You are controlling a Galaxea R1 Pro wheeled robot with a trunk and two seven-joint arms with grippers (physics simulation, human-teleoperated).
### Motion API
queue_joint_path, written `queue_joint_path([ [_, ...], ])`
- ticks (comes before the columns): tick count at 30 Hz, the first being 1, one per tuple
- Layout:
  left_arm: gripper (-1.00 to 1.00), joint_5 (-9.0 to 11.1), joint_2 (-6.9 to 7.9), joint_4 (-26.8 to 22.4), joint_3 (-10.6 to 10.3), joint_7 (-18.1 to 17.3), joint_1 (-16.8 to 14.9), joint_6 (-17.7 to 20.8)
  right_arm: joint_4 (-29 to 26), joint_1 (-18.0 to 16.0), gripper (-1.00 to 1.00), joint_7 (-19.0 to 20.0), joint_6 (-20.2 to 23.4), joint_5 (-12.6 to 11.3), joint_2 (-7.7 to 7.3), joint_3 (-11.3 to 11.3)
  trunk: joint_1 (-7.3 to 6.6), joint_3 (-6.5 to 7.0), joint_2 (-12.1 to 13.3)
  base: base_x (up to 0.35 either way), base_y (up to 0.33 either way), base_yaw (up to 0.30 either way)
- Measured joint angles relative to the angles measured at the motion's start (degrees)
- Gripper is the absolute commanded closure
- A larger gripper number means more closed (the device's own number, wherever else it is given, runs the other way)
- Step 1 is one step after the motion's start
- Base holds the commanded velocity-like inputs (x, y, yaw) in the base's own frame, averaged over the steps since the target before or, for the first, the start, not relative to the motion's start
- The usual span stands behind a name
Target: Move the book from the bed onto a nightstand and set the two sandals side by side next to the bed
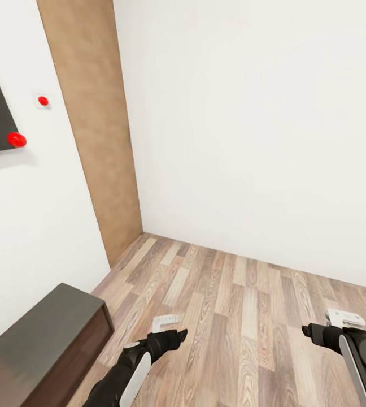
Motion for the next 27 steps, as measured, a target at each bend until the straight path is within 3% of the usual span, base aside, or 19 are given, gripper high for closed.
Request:
queue_joint_path([
  [8,-1.0,0.03,-0.01,0.74,-1.78,0.31,-0.03,-0.02,3.52,-0.47,-1.0,-0.18,-0.03,0.0,-0.11,-0.15,0.0,-0.31,0.0,0.325,-0.048,-0.246],
  [9,-1.0,0.03,-0.02,0.89,-2.18,0.38,-0.04,-0.04,6.0,-1.04,-1.0,-0.2,-0.26,-0.02,-0.24,-0.18,0.0,-0.35,0.0,0.33,-0.087,-0.246],
  [27,-1.0,-0.13,0.03,1.0,-2.58,0.57,-0.04,-0.06,8.75,-2.19,-1.0,-0.29,-3.46,-0.26,-0.33,-0.34,0.0,-1.05,0.0,0.331,-0.114,-0.246],
])
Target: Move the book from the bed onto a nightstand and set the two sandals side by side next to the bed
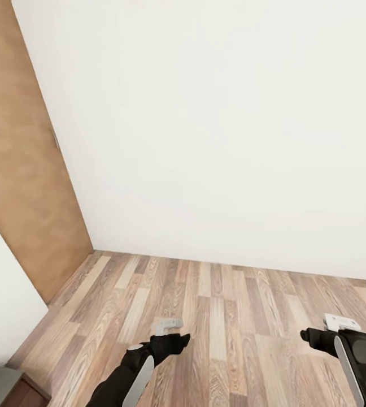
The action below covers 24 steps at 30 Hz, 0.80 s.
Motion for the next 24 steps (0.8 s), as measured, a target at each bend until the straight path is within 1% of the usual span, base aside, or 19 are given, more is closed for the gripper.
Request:
queue_joint_path([
  [13,-1.0,-0.16,0.02,0.0,-0.05,0.02,0.0,0.0,0.43,-0.09,-1.0,-0.01,-0.16,-0.01,-0.02,-0.03,0.0,-0.5,0.0,0.331,-0.13,-0.246],
  [17,-1.0,-0.16,0.18,-0.03,0.26,0.16,0.05,-0.05,1.78,-0.66,-1.0,-0.03,-0.16,0.0,-0.05,-0.07,0.0,-0.65,0.0,0.331,-0.125,-0.246],
  [19,-1.0,-0.13,0.41,-0.2,0.53,0.38,0.25,-0.09,3.57,-1.76,-1.0,-0.07,-0.16,0.01,-0.05,-0.08,0.0,-0.72,0.0,0.331,-0.073,-0.246],
  [20,-1.0,-0.13,0.91,-0.65,1.68,0.68,1.0,-0.11,7.55,-4.5,-1.0,-0.48,-0.17,-0.05,-0.04,-0.09,0.0,-0.76,0.0,0.331,-0.04,-0.246],
  [24,-1.0,-0.08,1.32,-1.1,4.0,0.87,1.94,-0.03,13.98,-9.08,-1.0,-2.1,-0.21,0.01,0.39,-0.07,0.0,-0.89,0.0,0.331,-0.023,-0.246],
])
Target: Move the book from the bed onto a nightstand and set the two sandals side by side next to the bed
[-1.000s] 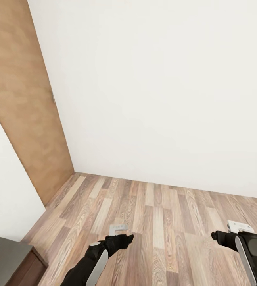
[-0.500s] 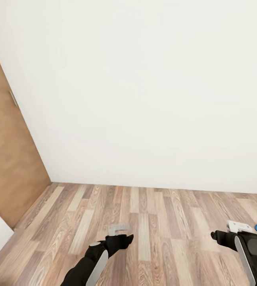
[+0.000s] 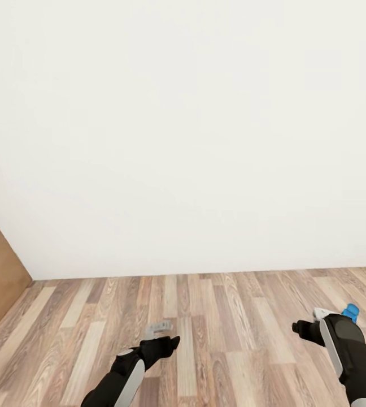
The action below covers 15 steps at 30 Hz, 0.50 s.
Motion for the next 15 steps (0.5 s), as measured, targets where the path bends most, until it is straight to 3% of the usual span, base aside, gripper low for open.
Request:
queue_joint_path([
  [1,-1.0,0.0,0.07,-0.06,0.54,0.04,0.24,0.03,1.41,-0.82,-1.0,-0.54,-0.04,0.05,0.08,0.0,0.0,-0.03,0.0,0.325,0.047,-0.246],
  [2,-1.0,-0.08,0.23,-0.23,2.98,0.43,1.04,0.2,5.62,-3.07,-1.0,-2.29,-1.03,-0.06,0.18,0.04,0.0,-0.06,0.0,0.321,0.065,-0.246],
  [6,-1.0,-0.19,0.32,-0.39,5.4,0.84,1.52,1.18,7.62,-5.64,-1.0,-3.02,-1.67,-0.33,0.14,0.05,0.0,-0.17,0.0,0.308,0.107,-0.246],
  [15,-1.0,-0.43,0.56,-0.4,7.2,1.09,1.81,2.6,9.17,-8.77,-1.0,-3.48,-2.02,-0.24,0.35,0.22,0.01,-0.43,0.0,0.277,0.18,-0.246],
])
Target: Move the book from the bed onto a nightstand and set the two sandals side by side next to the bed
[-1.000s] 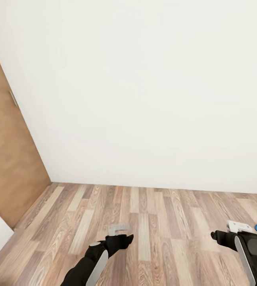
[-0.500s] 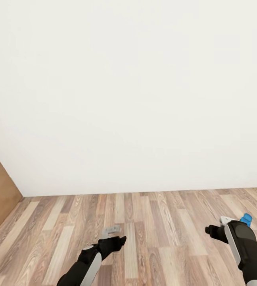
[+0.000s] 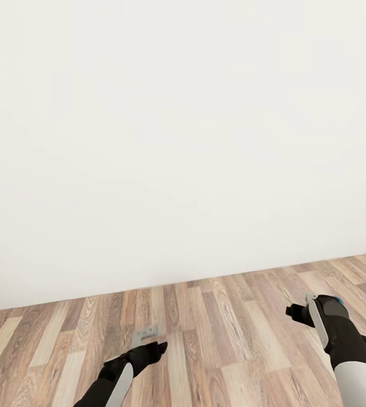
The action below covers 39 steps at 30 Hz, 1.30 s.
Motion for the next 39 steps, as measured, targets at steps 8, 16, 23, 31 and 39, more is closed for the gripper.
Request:
queue_joint_path([
  [8,-1.0,0.24,-0.07,0.42,-0.1,0.17,0.0,0.23,0.31,-0.55,-1.0,0.19,-0.04,-0.15,0.06,0.11,0.0,-0.18,0.0,0.265,0.209,-0.248],
  [16,-1.0,-0.01,0.0,0.61,-0.3,0.11,0.01,0.27,0.43,-0.68,-1.0,0.09,0.03,0.04,0.11,0.16,0.02,-0.23,0.0,0.207,0.136,-0.251],
  [23,-1.0,-0.09,0.02,0.63,-0.31,0.08,0.01,0.31,0.45,-0.7,-1.0,-0.02,0.04,0.12,0.07,0.16,0.02,-0.28,0.0,0.046,0.021,-0.255],
  [31,-1.0,-0.07,-0.01,0.64,-0.31,0.1,-0.01,0.35,0.46,-0.66,-1.0,-0.16,0.05,0.28,0.12,0.34,0.03,-0.3,0.0,0.011,0.005,-0.263],
  [39,-1.0,0.04,-0.05,0.64,-0.32,0.06,-0.02,0.36,0.46,-0.62,-1.0,-0.12,0.05,0.2,0.15,0.41,0.03,-0.3,0.0,0.002,0.001,-0.266],
])
